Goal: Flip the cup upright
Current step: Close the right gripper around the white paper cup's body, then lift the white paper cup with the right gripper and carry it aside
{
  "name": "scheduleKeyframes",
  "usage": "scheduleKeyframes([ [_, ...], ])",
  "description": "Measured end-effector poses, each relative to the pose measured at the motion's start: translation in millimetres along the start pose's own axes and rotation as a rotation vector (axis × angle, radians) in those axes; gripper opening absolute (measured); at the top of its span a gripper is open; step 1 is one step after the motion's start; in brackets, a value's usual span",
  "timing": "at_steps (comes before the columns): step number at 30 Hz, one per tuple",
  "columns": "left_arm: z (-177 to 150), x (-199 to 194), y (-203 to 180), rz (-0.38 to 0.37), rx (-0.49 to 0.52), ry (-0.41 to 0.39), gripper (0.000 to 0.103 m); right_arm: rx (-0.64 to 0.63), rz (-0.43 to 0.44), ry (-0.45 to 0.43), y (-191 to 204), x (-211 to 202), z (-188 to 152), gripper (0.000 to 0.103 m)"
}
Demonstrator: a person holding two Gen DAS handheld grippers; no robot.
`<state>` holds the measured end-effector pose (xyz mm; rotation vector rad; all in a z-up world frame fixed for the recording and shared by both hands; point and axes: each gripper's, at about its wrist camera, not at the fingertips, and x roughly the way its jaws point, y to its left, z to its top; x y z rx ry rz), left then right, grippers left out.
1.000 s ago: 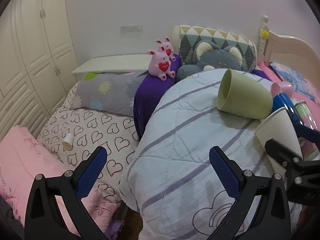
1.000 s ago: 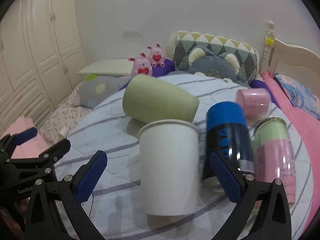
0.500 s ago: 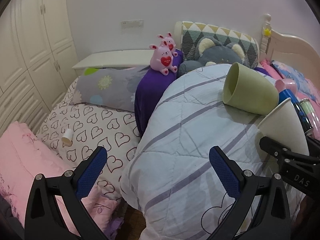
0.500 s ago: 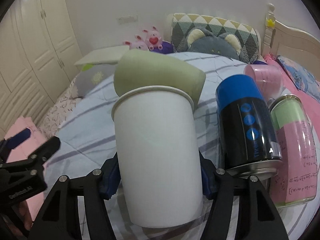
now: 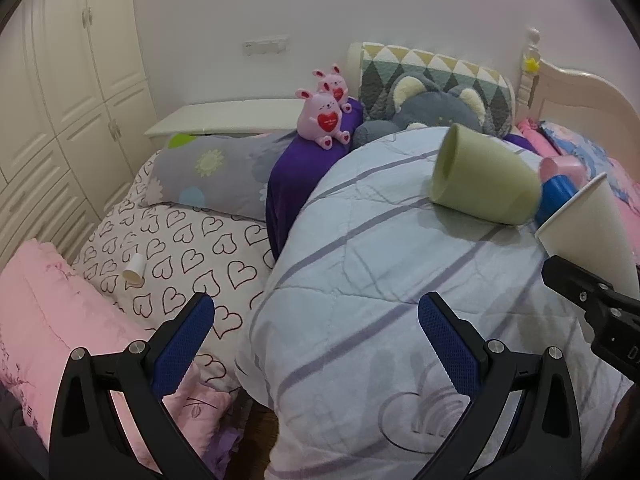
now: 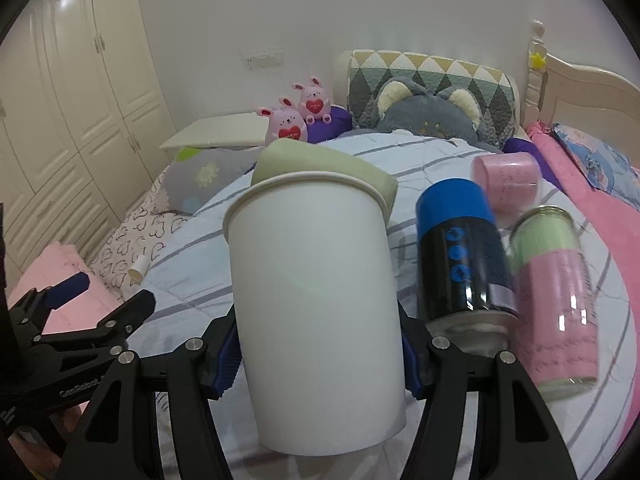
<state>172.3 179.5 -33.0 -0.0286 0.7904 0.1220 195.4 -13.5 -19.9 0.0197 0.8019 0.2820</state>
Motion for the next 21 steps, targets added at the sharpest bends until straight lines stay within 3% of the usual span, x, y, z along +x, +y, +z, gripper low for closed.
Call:
scheduleKeyframes([
  [8, -13, -38, -35, -0.048, 0.042, -0.029, 0.103, 0.042, -0.064, -0.056, -24, -52, -24, 0.064],
  [14, -34, -58, -80, -0.108, 0.099, -0.011, 0.103, 0.115, -0.131, -0.047, -60, -84, -58, 0.064],
  [21, -53, -65, -127, -0.156, 0.148, 0.029, 0.103, 0.157, -0.181, 0.001, -97, -94, -84, 0.064],
])
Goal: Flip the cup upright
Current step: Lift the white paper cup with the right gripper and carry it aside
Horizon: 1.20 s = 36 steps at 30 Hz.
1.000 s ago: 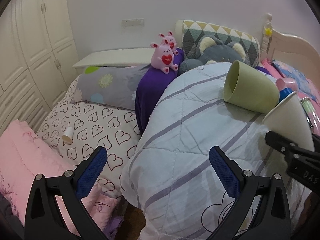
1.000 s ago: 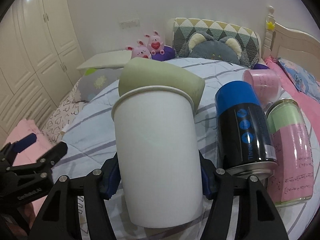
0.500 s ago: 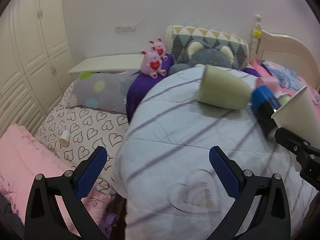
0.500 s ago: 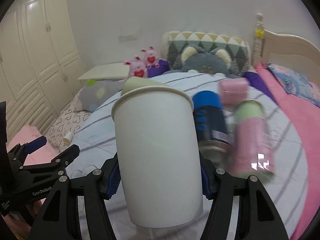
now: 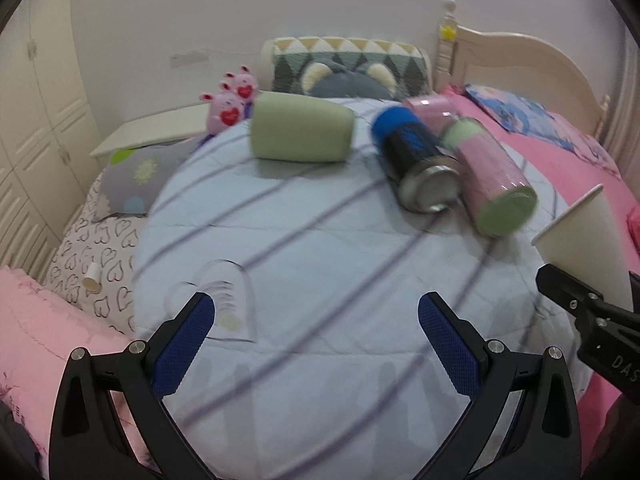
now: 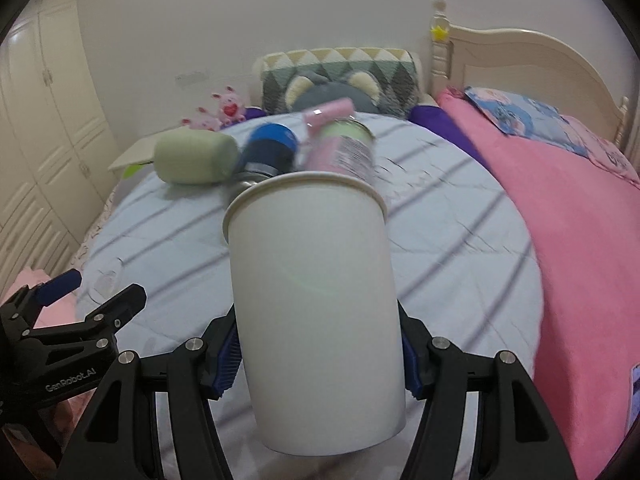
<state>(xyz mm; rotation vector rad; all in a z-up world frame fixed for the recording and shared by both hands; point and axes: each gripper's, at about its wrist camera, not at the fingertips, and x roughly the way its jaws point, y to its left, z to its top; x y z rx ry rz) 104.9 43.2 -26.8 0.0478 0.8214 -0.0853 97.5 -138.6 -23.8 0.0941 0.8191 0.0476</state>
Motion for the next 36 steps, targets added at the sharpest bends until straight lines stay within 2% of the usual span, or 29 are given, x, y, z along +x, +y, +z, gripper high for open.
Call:
scheduleKeyframes([
  [6, 0, 5, -24, -0.010, 0.022, 0.021, 0.103, 0.001, -0.007, 0.048, -20, 11, -10, 0.064],
  [9, 2, 7, -28, 0.004, 0.032, 0.026, 0.103, 0.000, 0.017, 0.059, -23, 16, -11, 0.065],
  [12, 1, 9, -27, -0.001, 0.025, 0.036, 0.103, 0.004, 0.023, 0.055, -25, 16, -16, 0.083],
  [24, 1, 6, -27, 0.009, 0.005, 0.046, 0.103, 0.040, 0.054, 0.025, -34, 2, -15, 0.083],
  [29, 1, -4, -34, 0.015, -0.012, 0.039, 0.103, 0.042, 0.079, -0.025, -43, -15, -9, 0.083],
  [36, -2, -27, -65, 0.009, -0.063, 0.034, 0.103, 0.047, 0.127, -0.102, -71, -40, 1, 0.083],
])
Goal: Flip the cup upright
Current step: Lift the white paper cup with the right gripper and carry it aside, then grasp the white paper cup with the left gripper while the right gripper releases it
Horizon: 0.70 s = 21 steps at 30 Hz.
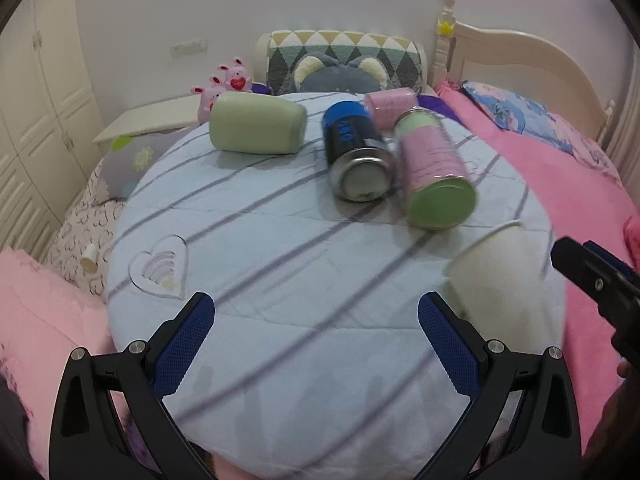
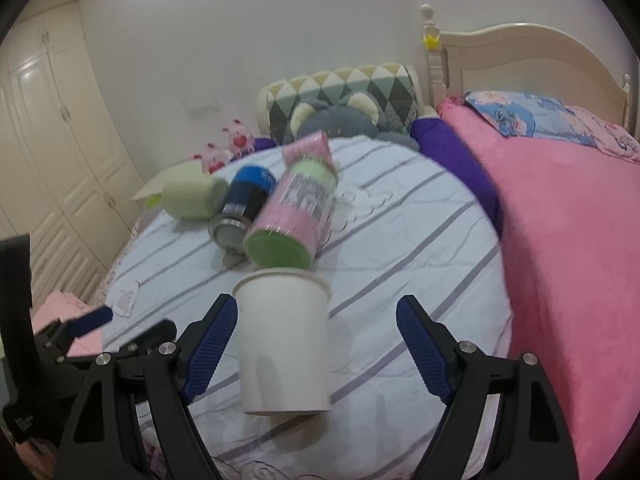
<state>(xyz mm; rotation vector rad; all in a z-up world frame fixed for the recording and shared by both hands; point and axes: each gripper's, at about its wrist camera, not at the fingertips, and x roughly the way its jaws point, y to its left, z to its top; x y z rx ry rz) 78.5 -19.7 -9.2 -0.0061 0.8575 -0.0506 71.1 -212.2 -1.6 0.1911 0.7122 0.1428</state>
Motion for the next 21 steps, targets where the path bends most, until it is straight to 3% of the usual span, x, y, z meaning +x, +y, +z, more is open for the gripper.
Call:
scheduleKeyframes([
  [8, 3, -14, -49, -0.023, -0.068, -0.003, 0.103, 0.021, 0.017, -0.031, -53, -7, 19, 0.083],
  [12, 6, -9, -74, -0.042, -0.084, 0.028, 0.103, 0.041, 0.035, -0.031, -77, -1, 26, 0.083],
  [21, 12, 19, -110, -0.008, -0.096, 0.103, 0.103, 0.041, 0.055, -0.010, -114, 21, 35, 0.083],
])
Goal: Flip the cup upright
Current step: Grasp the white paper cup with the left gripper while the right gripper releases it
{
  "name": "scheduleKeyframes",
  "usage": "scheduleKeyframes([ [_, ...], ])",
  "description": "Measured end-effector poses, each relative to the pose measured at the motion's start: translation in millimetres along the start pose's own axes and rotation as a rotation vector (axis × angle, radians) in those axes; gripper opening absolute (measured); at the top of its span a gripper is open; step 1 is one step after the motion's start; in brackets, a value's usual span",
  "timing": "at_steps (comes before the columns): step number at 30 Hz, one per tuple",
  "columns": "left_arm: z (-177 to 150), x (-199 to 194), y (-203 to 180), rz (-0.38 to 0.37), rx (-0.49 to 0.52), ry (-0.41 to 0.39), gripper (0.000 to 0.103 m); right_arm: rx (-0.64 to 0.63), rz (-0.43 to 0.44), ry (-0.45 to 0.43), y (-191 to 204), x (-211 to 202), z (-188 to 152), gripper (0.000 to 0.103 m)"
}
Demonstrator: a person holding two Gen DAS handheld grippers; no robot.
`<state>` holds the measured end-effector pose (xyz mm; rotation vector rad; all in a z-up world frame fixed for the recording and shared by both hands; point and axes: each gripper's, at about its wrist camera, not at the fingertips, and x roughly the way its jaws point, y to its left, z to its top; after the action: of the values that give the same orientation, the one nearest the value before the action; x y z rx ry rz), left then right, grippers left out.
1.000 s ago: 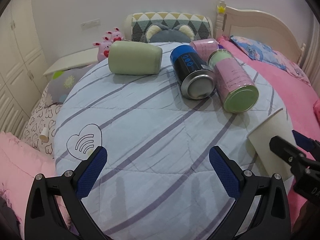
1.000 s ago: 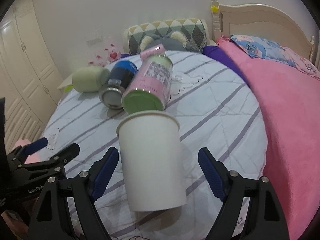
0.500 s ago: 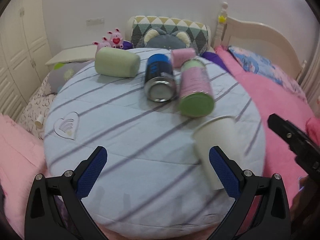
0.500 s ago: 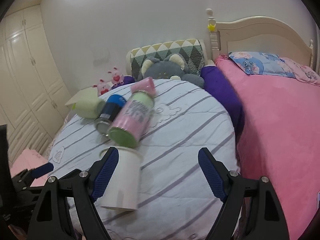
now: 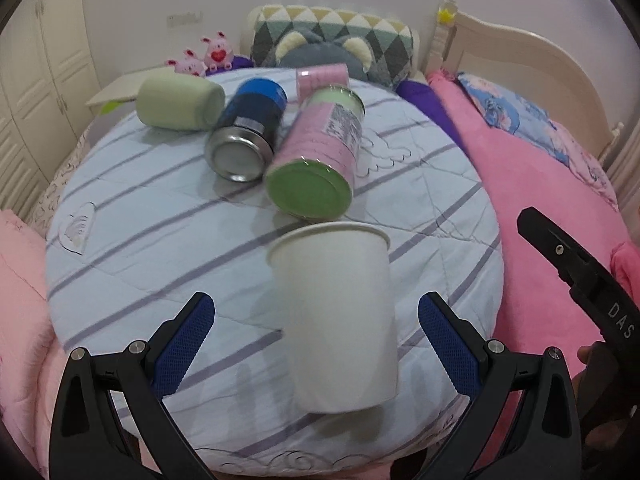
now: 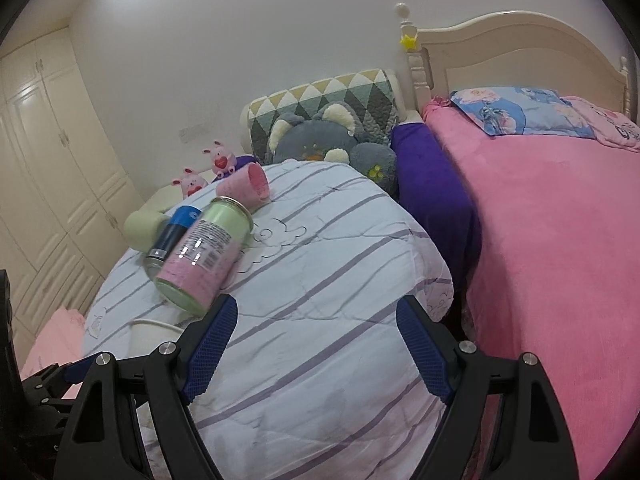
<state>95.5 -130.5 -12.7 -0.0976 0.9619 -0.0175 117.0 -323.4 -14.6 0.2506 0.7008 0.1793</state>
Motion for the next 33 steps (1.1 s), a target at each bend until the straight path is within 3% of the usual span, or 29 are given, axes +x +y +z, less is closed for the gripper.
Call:
scheduleKeyframes([
  [3, 2, 10, -5, 0.034, -0.005, 0.012, 0.103, -0.006, 0.024, 0.019, -5, 12, 0, 0.083],
  [7, 8, 19, -3, 0.010, -0.024, 0.013, 0.103, -0.013, 0.051, 0.051, -7, 27, -1, 0.083],
  [8, 9, 21, -1, 0.012, -0.028, 0.014, 0.098, -0.014, 0.059, 0.060, -7, 30, -2, 0.083],
  [9, 10, 24, 0, 0.017, -0.028, 0.018, 0.083, -0.015, 0.066, 0.067, -6, 33, -2, 0.083],
  [10, 10, 27, 1, 0.017, -0.029, 0.026, 0.074, -0.018, 0.070, 0.073, -6, 36, -2, 0.083],
  [15, 14, 28, 6, -0.022, -0.044, 0.017, 0.075, -0.031, 0.086, 0.085, -2, 42, -3, 0.083],
  [27, 20, -7, 10, 0.064, 0.053, -0.143, 0.075, -0.054, 0.100, 0.097, 23, 39, -9, 0.083],
  [33, 18, -12, 27, 0.080, 0.030, -0.182, 0.075, -0.063, 0.098, 0.106, 37, 35, -14, 0.083],
])
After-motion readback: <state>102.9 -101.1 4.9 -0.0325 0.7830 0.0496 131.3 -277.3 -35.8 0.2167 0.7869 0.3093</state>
